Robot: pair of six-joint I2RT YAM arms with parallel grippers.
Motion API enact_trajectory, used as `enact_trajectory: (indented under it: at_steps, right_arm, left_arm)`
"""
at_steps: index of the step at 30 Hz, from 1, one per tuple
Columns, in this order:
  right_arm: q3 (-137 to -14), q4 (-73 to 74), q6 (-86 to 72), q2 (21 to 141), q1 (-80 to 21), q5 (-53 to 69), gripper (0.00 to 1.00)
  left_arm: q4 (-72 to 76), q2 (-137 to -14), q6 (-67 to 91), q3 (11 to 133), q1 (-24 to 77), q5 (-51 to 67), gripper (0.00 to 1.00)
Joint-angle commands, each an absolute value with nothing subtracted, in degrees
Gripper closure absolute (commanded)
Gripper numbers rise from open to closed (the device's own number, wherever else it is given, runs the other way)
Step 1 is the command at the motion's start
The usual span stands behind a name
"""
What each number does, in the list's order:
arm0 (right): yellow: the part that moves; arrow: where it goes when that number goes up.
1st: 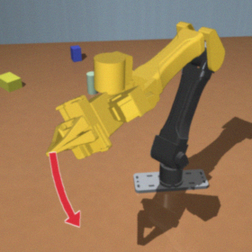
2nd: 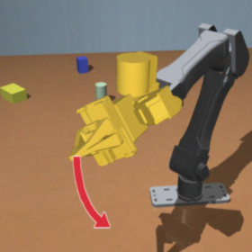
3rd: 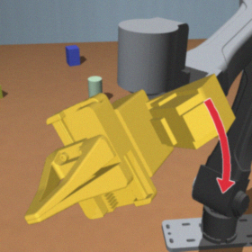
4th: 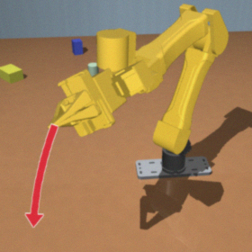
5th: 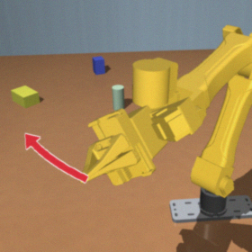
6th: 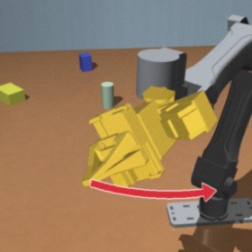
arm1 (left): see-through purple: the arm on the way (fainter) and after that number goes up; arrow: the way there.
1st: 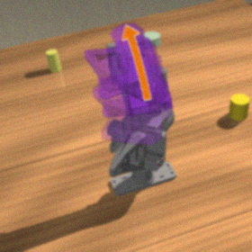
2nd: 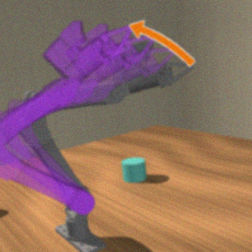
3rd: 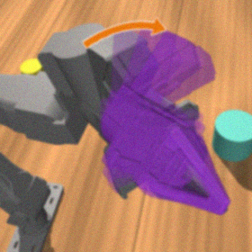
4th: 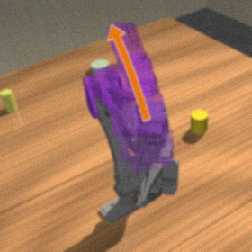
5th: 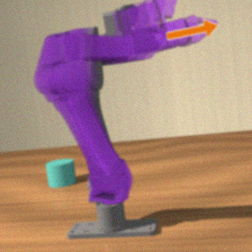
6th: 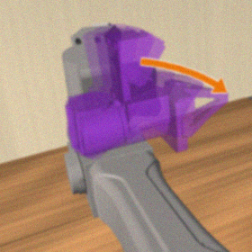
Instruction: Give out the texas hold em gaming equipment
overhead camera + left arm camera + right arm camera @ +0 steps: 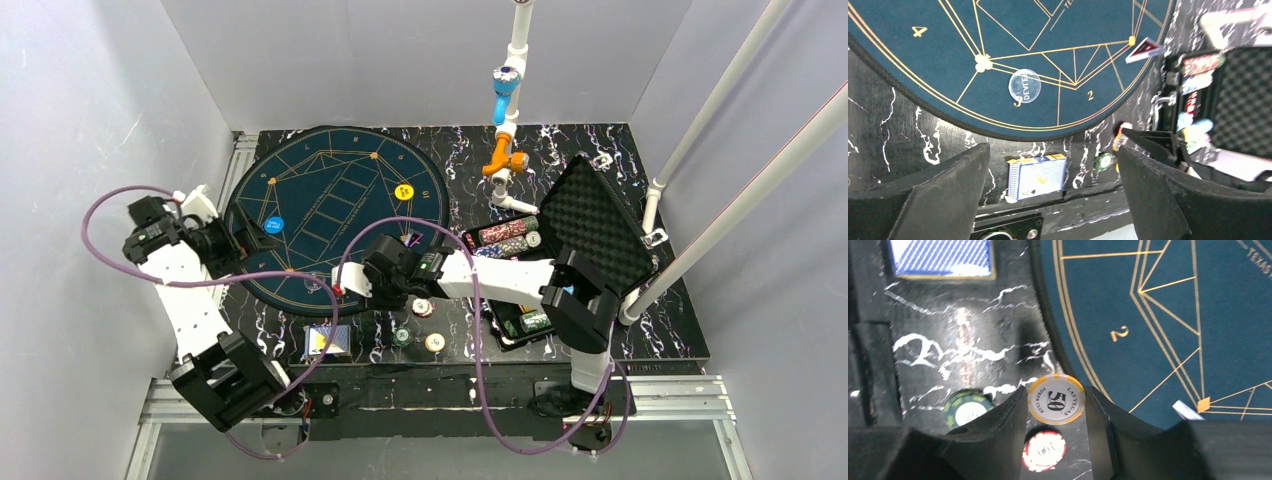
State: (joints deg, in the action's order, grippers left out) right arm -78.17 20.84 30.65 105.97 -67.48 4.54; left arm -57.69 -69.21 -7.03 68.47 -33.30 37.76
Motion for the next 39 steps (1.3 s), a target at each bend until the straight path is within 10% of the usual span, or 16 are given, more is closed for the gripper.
enact_trajectory:
  at_steps: [1,25,39]
  right_arm:
    - [-83.3,13.5,27.0,108.9,-67.1,3.2,0.79]
    - [-108.5,10.6,16.9,133.9,-67.4,7.9,0.70]
    - [-109.2,11.2,15.6,132.7,-67.6,6.6,0.19]
  left_arm:
    - [-60.3,-70.9,-5.0,71.3,-42.2,48.1,0.02]
    - [-62.1,-79.3,-3.7,74.3,-56.7,61.2,0.02]
    - [-62.1,-78.9,-5.5,73.9,-56.4,62.1,0.02]
